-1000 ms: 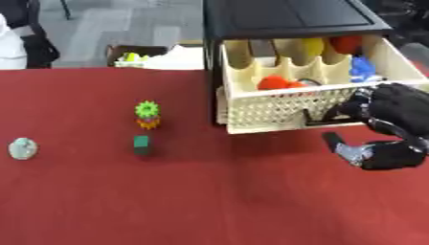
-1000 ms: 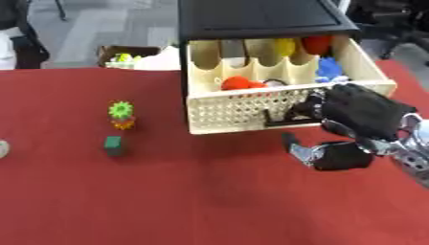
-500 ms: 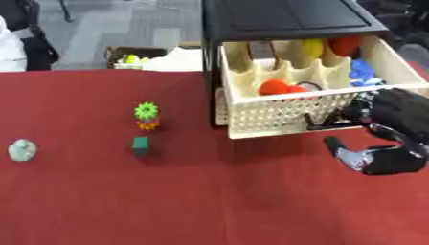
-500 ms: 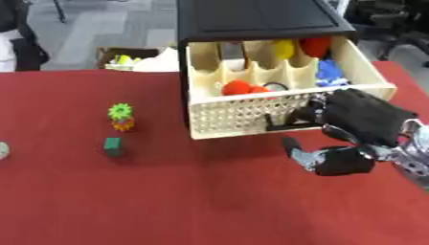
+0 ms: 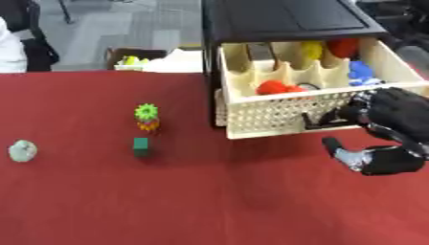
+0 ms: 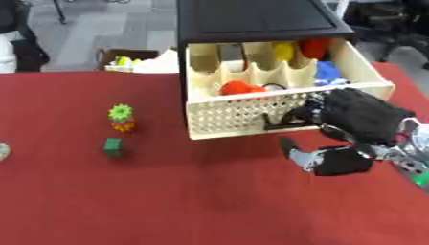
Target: Pick up objects from table and place into drawer.
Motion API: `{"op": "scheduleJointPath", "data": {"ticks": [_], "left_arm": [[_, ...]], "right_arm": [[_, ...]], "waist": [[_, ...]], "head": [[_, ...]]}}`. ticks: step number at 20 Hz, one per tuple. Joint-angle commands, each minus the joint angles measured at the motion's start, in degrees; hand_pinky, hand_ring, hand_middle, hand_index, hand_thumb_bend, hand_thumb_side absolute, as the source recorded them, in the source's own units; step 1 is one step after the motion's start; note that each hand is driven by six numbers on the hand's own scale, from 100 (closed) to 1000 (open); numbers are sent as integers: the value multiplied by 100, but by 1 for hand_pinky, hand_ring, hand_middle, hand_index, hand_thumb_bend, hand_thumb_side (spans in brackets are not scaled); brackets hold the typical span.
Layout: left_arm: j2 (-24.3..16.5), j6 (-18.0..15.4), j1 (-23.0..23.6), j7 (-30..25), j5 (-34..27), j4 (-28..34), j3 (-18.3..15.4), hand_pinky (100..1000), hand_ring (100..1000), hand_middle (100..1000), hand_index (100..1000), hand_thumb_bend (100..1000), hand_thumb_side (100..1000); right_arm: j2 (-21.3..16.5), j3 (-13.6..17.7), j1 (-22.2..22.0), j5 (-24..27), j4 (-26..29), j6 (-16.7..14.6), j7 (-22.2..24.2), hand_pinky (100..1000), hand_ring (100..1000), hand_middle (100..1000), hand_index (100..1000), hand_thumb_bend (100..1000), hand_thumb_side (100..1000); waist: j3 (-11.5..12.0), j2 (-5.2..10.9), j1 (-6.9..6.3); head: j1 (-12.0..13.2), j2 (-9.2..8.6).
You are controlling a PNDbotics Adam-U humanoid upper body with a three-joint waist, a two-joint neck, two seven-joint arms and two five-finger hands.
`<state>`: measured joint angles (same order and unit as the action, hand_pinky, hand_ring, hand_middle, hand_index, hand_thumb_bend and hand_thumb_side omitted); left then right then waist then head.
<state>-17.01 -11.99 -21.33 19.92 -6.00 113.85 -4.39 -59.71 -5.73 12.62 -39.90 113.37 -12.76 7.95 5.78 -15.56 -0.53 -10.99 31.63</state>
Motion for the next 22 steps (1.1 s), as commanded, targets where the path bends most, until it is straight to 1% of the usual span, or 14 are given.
{"op": "scheduleJointPath", "data": {"ticks": [1, 6, 7, 8, 16, 22], "left_arm": [[-70, 2, -56, 4, 1, 74, -24, 674, 718, 722, 806, 100, 856], [-72, 3, -61, 1, -6, 74, -23, 674, 719, 722, 806, 100, 856], [-72, 3, -61, 1, -6, 74, -23, 674, 719, 722, 806, 100, 856], [-72, 3, -61, 1, -6, 74, -23, 674, 719, 722, 806, 100, 857], [-70, 10, -63, -1, -5, 74, -24, 673, 719, 722, 805, 100, 857], [-73, 6, -62, 0, -2, 74, -26, 673, 720, 722, 804, 100, 856]], "right_arm": [[-230, 55, 97, 243, 122, -94, 24, 100, 100, 100, 763, 100, 1000], [-255, 103, 157, 450, 122, -177, 46, 100, 100, 100, 764, 100, 1000], [-257, 107, 159, 462, 122, -180, 49, 100, 100, 100, 764, 100, 1000], [-260, 110, 163, 468, 122, -184, 50, 100, 100, 100, 785, 100, 1000], [-262, 118, 289, 542, 122, -262, 97, 100, 100, 100, 790, 100, 1000], [-246, 166, 283, 586, 122, -305, 54, 100, 100, 100, 790, 100, 1000]], "waist": [[6, 114, 20], [-1, 123, 28], [-1, 124, 28], [-2, 124, 29], [-18, 130, 40], [-29, 129, 37]], "head": [[-9, -66], [-9, -64], [-9, -64], [-9, -62], [-13, -42], [-9, -34]]}}
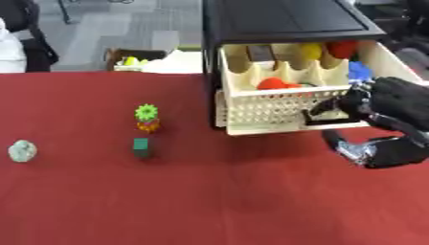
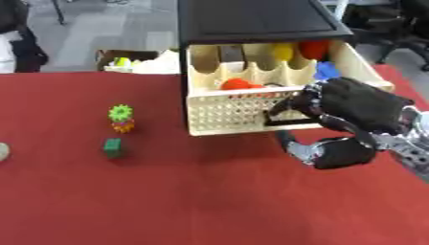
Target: Pick up objects from table and place into drawer.
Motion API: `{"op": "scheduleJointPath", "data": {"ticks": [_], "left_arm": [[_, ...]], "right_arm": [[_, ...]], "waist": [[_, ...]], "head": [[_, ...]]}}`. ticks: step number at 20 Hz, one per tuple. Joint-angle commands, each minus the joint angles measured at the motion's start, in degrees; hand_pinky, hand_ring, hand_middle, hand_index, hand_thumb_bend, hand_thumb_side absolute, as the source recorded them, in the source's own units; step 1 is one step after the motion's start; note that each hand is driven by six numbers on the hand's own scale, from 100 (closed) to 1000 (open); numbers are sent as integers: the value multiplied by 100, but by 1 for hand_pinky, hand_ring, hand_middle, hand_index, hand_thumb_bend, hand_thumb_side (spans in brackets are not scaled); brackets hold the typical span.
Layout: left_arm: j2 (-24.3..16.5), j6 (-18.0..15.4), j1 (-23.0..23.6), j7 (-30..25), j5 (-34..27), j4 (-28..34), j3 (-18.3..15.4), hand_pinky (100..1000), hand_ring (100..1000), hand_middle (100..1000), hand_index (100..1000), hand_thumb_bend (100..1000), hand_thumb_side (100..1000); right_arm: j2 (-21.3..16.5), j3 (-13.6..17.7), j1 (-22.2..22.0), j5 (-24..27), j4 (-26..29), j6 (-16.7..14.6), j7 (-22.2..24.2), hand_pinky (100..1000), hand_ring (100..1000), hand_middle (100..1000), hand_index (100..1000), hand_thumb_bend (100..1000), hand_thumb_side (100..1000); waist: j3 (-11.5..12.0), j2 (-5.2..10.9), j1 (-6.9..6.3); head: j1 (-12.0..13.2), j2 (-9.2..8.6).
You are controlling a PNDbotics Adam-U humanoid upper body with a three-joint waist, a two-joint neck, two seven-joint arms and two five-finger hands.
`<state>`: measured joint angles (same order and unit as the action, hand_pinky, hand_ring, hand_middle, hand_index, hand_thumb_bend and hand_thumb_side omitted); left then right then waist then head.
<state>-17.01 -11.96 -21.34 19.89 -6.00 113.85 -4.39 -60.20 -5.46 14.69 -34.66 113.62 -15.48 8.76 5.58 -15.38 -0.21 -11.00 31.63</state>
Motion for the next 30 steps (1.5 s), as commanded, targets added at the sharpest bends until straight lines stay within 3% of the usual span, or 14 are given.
{"op": "scheduleJointPath", "data": {"ticks": [1, 8, 20, 25, 30], "left_arm": [[-73, 4, -61, 2, -1, 74, -26, 673, 720, 721, 804, 100, 856], [-75, 5, -52, 2, 4, 74, -27, 673, 721, 722, 804, 100, 855], [-82, -14, -31, 18, 17, 74, -37, 673, 722, 722, 804, 100, 851], [-82, -34, -28, 42, 23, 74, -52, 672, 722, 722, 803, 100, 850], [-69, -42, -34, 51, 26, 74, -55, 672, 723, 722, 803, 100, 849]], "right_arm": [[-195, 157, 76, 79, 97, -38, -45, 100, 100, 100, 786, 100, 1000], [-179, 288, 106, 298, 97, -107, -204, 100, 100, 100, 777, 100, 1000], [-72, 681, 160, 1108, 97, -205, -613, 100, 100, 100, 752, 100, 1000], [203, 845, 166, 1538, 97, -136, -1016, 100, 100, 100, 725, 100, 1000], [671, 809, 115, 1984, 97, -305, -1461, 100, 100, 100, 755, 100, 1000]], "waist": [[-12, 110, 5], [-32, 115, -2], [-77, 124, -44], [-96, 114, -75], [-102, 76, -117]], "head": [[-7, -32], [6, -32], [47, -17], [110, 8], [117, 3]]}}
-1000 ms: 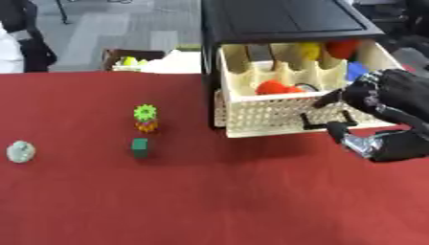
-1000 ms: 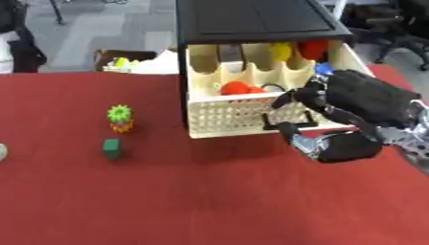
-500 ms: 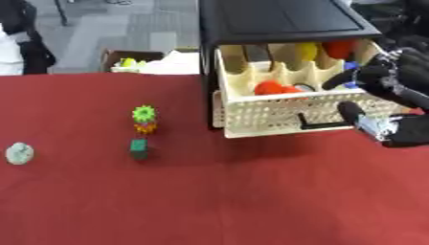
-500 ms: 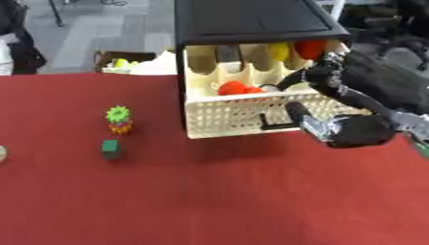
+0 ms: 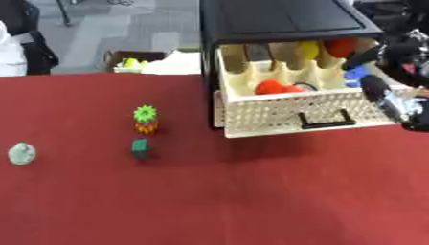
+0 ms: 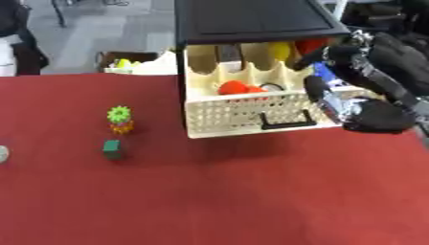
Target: Pick up objects from table and place into drawer.
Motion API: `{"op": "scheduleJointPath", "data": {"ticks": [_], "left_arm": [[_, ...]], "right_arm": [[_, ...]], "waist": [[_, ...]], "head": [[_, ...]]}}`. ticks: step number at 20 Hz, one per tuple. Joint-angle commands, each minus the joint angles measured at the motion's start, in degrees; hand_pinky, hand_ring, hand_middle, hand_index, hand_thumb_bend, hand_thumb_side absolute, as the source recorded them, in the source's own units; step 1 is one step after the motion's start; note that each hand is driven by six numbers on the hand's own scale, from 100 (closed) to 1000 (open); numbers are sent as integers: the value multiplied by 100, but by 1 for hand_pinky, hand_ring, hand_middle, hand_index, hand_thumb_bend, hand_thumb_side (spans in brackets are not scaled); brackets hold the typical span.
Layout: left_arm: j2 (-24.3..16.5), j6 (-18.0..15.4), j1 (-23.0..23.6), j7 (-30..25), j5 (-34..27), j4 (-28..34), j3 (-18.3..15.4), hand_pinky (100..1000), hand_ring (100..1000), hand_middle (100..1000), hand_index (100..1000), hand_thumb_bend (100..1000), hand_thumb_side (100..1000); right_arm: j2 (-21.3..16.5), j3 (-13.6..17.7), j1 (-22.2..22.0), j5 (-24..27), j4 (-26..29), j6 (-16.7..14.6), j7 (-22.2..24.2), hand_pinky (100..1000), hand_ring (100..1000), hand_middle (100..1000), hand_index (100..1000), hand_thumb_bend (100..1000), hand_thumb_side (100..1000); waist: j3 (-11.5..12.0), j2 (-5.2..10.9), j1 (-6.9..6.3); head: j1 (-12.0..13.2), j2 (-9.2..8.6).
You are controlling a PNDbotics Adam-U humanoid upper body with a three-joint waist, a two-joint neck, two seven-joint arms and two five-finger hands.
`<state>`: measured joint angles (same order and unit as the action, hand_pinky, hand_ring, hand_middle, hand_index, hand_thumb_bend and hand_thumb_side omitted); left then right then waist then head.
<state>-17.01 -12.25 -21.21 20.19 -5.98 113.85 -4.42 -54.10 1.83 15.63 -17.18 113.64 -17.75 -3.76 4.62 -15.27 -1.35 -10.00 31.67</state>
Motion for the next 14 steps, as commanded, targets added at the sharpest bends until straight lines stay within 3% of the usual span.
{"op": "scheduleJointPath", "data": {"ticks": [1, 5, 7, 10, 14], "left_arm": [[-67, -17, -48, 23, 26, 74, -53, 672, 723, 722, 803, 100, 848], [-59, -32, -46, 21, 34, 74, -54, 672, 723, 723, 802, 100, 847], [-58, -42, -52, 22, 37, 74, -54, 672, 724, 723, 802, 100, 846], [-58, -55, -61, 21, 40, 74, -51, 672, 724, 723, 803, 100, 844], [-71, -74, -81, 24, 39, 74, -48, 672, 725, 724, 803, 100, 840]], "right_arm": [[129, 74, 5, 325, 95, -113, -299, 100, 100, 100, 762, 100, 1000], [300, 41, -17, 692, 95, -229, -666, 100, 100, 100, 796, 100, 1000], [349, 5, -22, 876, 95, -320, -850, 100, 212, 100, 800, 100, 1000], [413, -53, -27, 1136, 95, -498, -1110, 232, 399, 278, 806, 100, 1000], [453, -129, -49, 1464, 95, -791, -1438, 389, 537, 428, 807, 100, 1000]], "waist": [[-1, 57, -14], [24, 25, -52], [38, 9, -68], [54, -16, -92], [75, -43, -117]], "head": [[17, -1], [19, -3], [22, -1], [51, 0], [133, 13]]}}
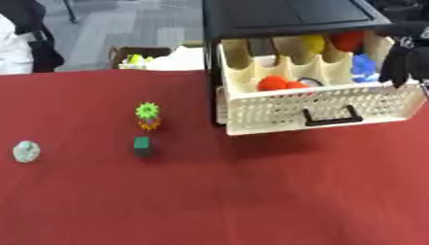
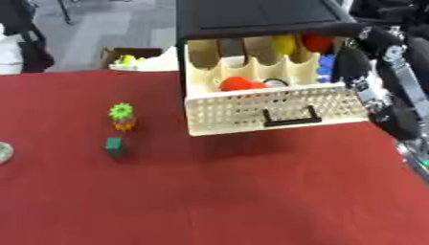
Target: Pick up objects from table and place into drawer.
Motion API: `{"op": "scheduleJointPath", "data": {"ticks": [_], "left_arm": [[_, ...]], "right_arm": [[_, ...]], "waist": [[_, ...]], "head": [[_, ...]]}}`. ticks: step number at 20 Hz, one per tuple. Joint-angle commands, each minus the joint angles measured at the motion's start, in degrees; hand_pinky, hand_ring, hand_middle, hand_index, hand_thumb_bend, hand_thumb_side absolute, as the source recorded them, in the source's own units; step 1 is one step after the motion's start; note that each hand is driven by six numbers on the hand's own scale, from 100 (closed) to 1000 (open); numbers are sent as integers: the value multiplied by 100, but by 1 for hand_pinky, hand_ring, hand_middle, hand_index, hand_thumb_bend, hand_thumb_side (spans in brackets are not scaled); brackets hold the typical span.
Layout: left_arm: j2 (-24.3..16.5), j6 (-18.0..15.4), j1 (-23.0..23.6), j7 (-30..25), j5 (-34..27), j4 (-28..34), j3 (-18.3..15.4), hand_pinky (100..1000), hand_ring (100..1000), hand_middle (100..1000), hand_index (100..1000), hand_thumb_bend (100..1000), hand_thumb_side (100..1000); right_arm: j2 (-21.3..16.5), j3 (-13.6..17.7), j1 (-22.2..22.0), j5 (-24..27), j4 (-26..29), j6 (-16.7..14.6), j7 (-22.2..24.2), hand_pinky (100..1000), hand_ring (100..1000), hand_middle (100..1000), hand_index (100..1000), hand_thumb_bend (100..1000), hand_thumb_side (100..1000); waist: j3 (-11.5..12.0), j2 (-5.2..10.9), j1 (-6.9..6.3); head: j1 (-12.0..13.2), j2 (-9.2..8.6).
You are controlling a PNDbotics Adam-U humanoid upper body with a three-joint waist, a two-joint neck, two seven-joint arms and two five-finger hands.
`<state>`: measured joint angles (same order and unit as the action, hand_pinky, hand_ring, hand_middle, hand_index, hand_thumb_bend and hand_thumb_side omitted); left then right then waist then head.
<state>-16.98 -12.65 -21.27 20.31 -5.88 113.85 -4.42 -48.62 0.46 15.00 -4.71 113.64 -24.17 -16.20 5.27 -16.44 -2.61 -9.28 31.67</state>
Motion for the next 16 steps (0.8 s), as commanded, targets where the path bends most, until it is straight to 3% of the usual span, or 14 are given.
{"op": "scheduleJointPath", "data": {"ticks": [1, 5, 9, 16], "left_arm": [[-80, -37, -76, 10, 32, 74, -46, 672, 726, 725, 803, 100, 838], [-166, -52, -65, 3, 67, 74, -43, 672, 731, 728, 805, 100, 824], [-431, -62, -14, -23, 211, 74, -44, 672, 739, 744, 827, 100, 784], [-1281, -27, 182, -292, 782, 74, -160, 683, 753, 772, 894, 100, 629]], "right_arm": [[-86, -5, 3, 295, 95, -222, -273, 439, 575, 468, 804, 100, 1000], [-66, -69, -38, 626, 95, -545, -599, 574, 680, 591, 808, 100, 1000], [-38, -71, -71, 985, 95, -902, -748, 641, 733, 645, 819, 100, 1000], [0, 59, -149, 1587, 95, -1402, -760, 645, 727, 636, 813, 100, 1000]], "waist": [[16, 67, 2], [50, 49, -26], [92, 46, -61], [124, 67, -120]], "head": [[89, 21], [234, 80], [349, 228], [415, 388]]}}
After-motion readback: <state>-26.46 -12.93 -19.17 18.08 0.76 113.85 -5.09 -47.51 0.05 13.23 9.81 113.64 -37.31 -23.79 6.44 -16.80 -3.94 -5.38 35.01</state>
